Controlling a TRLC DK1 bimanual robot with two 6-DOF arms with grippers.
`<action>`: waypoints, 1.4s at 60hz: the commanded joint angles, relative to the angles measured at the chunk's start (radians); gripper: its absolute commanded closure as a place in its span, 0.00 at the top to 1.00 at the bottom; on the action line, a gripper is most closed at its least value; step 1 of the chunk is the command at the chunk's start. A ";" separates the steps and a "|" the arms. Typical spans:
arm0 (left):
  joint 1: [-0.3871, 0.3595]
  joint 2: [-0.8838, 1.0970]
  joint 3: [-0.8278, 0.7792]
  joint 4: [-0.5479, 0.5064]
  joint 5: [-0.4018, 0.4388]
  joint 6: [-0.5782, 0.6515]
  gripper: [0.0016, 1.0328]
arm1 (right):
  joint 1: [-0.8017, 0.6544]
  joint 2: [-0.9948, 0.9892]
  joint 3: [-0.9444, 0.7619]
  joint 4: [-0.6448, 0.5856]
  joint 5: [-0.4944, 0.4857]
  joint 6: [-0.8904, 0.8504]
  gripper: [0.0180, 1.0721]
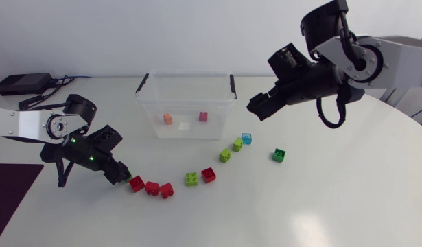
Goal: Pick up the duplo bricks and place them in the container
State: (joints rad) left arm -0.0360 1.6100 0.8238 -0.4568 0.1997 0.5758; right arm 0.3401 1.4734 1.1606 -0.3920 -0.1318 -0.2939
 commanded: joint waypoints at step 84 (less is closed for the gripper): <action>-0.079 -0.188 0.270 0.273 0.188 -0.356 0.21 | -0.181 0.550 0.235 -0.421 0.130 -0.633 0.90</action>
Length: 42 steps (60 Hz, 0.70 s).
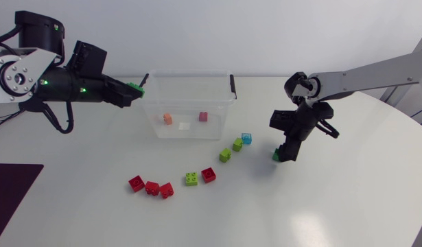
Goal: Pick up the duplo bricks and place them in the container
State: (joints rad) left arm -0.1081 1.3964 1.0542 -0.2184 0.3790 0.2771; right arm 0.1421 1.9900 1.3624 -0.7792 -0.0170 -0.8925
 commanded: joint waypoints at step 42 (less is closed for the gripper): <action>-0.110 0.389 0.273 0.215 -0.126 -0.177 0.89 | 0.077 -0.191 0.017 -0.141 -0.093 0.047 0.22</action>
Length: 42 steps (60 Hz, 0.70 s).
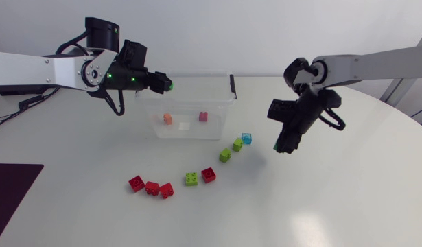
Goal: Pick up the duplo bricks and place them in the container
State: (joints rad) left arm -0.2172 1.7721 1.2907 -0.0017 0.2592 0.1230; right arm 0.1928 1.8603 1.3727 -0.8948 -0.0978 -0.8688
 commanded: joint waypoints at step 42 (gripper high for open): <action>0.180 -0.468 -0.332 -0.620 0.022 0.592 0.92 | 0.287 0.180 0.621 0.134 -0.072 0.444 0.22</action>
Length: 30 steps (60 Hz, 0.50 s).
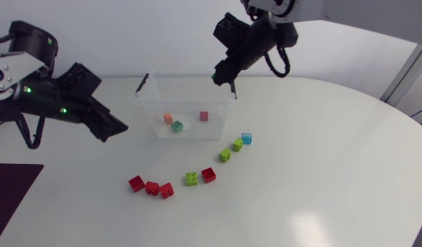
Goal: Pick up the duplo bricks and place them in the container
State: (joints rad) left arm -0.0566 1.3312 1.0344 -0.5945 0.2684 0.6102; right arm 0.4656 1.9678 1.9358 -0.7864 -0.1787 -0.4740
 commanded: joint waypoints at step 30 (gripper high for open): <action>-0.078 0.125 -0.214 -0.036 -0.034 0.284 0.91 | 0.018 0.114 0.126 0.115 0.088 0.121 0.90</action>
State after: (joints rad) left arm -0.1070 1.4006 0.8375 -0.6430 0.2501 0.8692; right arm 0.4889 2.1830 2.1544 -0.7013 -0.0982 -0.3805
